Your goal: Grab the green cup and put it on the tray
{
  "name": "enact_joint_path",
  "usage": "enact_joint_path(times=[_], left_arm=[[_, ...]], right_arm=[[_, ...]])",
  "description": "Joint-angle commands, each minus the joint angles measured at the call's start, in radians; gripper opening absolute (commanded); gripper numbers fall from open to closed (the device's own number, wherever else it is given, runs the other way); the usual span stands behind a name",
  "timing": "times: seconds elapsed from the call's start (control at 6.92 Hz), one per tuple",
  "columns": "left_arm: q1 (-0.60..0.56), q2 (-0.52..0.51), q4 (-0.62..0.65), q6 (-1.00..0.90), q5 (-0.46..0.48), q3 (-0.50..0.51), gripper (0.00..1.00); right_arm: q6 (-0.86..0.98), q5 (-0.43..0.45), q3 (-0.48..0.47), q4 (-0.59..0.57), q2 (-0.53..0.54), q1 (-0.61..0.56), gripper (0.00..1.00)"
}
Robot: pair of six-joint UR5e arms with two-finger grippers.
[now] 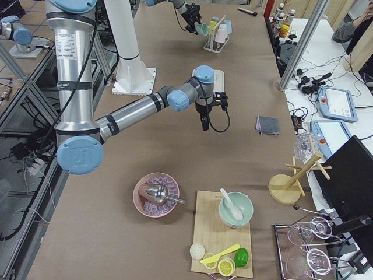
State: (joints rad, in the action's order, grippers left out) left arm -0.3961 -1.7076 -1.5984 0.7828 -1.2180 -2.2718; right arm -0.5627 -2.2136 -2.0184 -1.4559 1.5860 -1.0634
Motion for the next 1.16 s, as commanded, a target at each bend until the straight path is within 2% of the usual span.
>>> enact_joint_path(times=[0.0, 0.14, 0.29, 0.43, 0.58, 0.72, 0.87, 1.01], left_arm=[[0.006, -0.164, -0.313, 0.189, 0.020, 0.261, 0.12], [0.005, -0.260, -0.459, 0.246, 0.079, 0.408, 0.13], [0.005, -0.320, -0.562, 0.250, 0.092, 0.492, 0.13], [0.008, -0.427, -0.625, 0.251, 0.148, 0.632, 0.13], [0.011, -0.496, -0.708, 0.284, 0.210, 0.757, 0.14], [0.014, -0.527, -0.724, 0.283, 0.242, 0.794, 0.17], [0.029, -0.573, -0.727, 0.285, 0.330, 0.881, 0.16], [0.057, -0.573, -0.726, 0.283, 0.407, 0.888, 0.15]], right_arm=[[0.189, 0.008, 0.004, -0.026, 0.087, -0.125, 1.00], [0.269, 0.003, 0.024, -0.029, 0.127, -0.185, 1.00], [0.423, -0.006, 0.087, -0.029, 0.137, -0.260, 1.00], [0.536, -0.049, 0.137, -0.032, 0.143, -0.327, 1.00], [0.552, -0.116, 0.203, -0.031, 0.135, -0.398, 1.00], [0.554, -0.133, 0.220, -0.029, 0.132, -0.441, 1.00], [0.554, -0.133, 0.224, -0.030, 0.138, -0.476, 1.00], [0.569, -0.133, 0.246, -0.027, 0.150, -0.503, 1.00]])
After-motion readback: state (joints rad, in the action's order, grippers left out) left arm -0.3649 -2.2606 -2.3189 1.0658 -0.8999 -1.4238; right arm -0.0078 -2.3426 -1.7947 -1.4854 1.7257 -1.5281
